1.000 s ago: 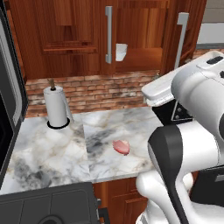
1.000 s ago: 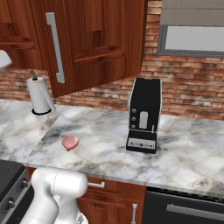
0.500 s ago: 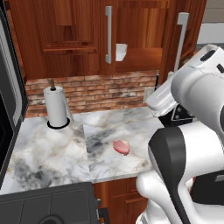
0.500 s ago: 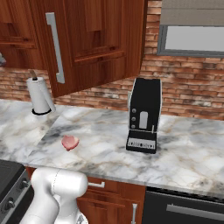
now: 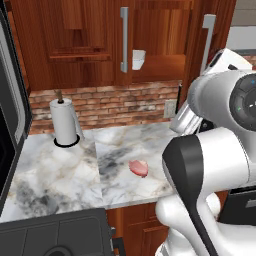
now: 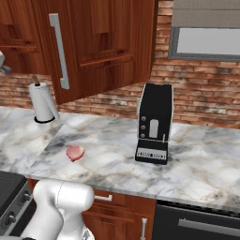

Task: Retrieve the tupperware from the cabinet, then place the raw meat into the tupperware to avoid contamination.

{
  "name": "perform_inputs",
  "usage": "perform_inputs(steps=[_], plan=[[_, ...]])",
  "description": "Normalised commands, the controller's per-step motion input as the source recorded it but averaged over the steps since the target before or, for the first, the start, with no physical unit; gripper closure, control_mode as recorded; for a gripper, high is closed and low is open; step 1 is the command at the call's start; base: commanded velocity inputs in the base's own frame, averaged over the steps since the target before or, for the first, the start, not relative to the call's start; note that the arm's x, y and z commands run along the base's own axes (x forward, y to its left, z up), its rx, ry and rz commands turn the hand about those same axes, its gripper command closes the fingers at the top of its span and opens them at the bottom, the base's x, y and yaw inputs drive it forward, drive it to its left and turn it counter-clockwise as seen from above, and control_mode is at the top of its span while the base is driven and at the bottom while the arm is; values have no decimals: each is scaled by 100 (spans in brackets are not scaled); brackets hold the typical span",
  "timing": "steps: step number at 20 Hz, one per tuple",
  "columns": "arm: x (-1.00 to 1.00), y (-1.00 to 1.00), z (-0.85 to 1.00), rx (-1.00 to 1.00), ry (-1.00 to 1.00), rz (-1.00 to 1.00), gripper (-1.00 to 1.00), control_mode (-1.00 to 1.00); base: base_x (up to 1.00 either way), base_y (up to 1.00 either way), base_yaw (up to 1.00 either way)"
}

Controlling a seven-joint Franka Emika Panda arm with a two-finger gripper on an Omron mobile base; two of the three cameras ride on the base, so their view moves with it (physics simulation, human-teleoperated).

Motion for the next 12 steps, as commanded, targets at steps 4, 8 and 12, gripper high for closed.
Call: perform_inputs(steps=[4,8,12], plan=[[16,0,-27,-15,9,0,-100,-100,0,0,0],[22,0,-26,-9,2,0,-100,-100,0,0,0],[23,0,-22,-6,0,0,-100,-100,0,0,0]])
